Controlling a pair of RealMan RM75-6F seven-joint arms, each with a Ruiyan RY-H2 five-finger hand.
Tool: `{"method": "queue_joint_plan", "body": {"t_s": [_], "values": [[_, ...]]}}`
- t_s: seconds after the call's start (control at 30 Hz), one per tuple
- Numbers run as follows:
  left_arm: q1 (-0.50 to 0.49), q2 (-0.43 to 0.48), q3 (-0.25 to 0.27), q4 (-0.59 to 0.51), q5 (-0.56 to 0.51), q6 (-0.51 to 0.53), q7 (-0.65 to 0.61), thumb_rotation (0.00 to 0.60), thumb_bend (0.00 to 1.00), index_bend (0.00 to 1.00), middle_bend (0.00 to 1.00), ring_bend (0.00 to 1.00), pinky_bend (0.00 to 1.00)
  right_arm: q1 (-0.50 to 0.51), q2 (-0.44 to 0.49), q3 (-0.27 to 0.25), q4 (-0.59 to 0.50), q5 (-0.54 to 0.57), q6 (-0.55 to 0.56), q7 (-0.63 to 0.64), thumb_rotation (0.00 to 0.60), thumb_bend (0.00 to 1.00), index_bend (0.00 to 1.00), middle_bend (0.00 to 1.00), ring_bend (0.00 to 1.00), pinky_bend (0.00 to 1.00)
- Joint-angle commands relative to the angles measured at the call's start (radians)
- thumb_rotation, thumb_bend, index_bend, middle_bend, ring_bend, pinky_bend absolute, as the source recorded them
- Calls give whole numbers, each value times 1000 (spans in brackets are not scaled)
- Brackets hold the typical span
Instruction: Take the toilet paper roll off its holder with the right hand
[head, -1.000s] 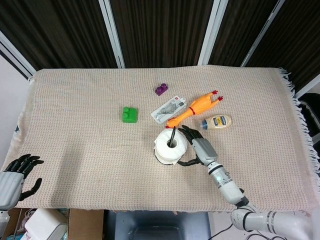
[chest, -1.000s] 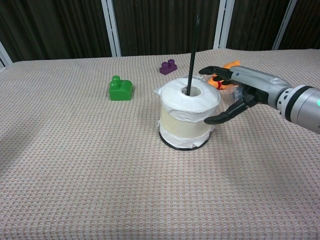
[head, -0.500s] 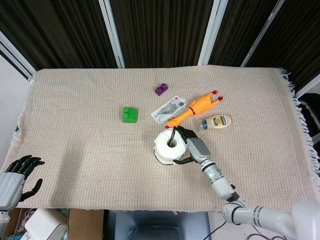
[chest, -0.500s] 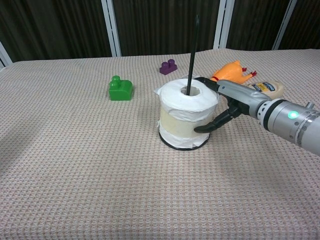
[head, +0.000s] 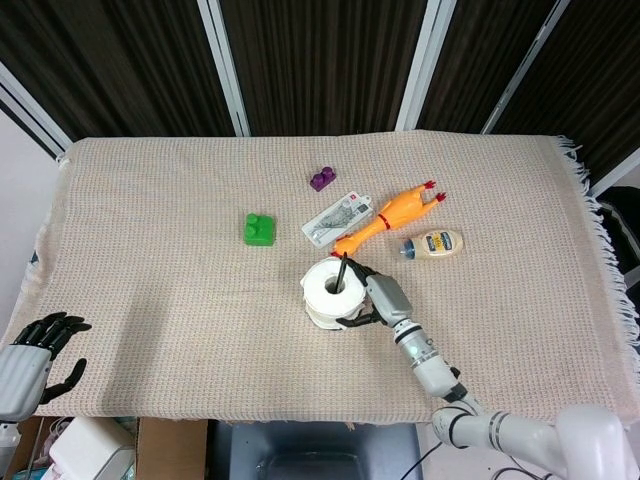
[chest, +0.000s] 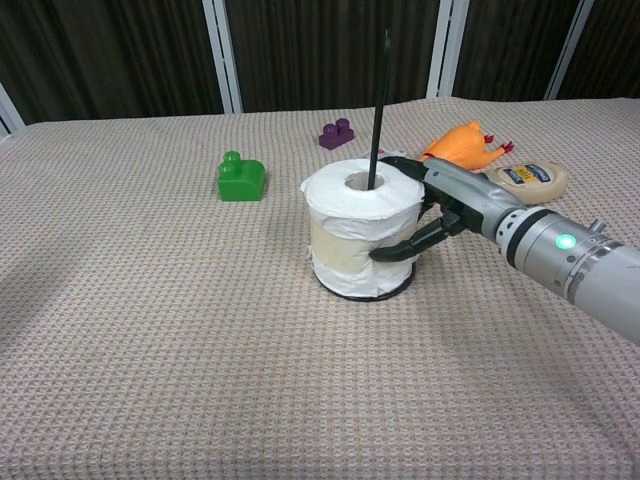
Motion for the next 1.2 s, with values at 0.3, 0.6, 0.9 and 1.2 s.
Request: {"method": "queue_joint_plan", "body": {"t_s": [0.3, 0.6, 0.9, 1.2], "values": [[-1, 0, 3, 1, 6, -1, 3, 600, 414, 305, 260, 179, 258, -11, 36, 12, -82, -50, 84, -19, 600, 84, 729, 544, 518, 655], [-1, 2, 4, -1, 5, 0, -1, 600, 414, 304, 262, 180, 259, -26, 219, 93, -440, -24, 137, -149, 600, 84, 729, 546, 518, 654], [-3, -1, 7, -3, 9, -5, 9, 600, 414, 304, 263, 180, 259, -23, 374, 186, -745, 34, 172, -299, 600, 84, 728, 546, 518, 654], [-3, 0, 8, -4, 9, -7, 11, 600, 414, 305, 264, 183, 259, -36, 463, 258, -945, 84, 258, -412, 600, 84, 728, 546, 518, 654]]}}
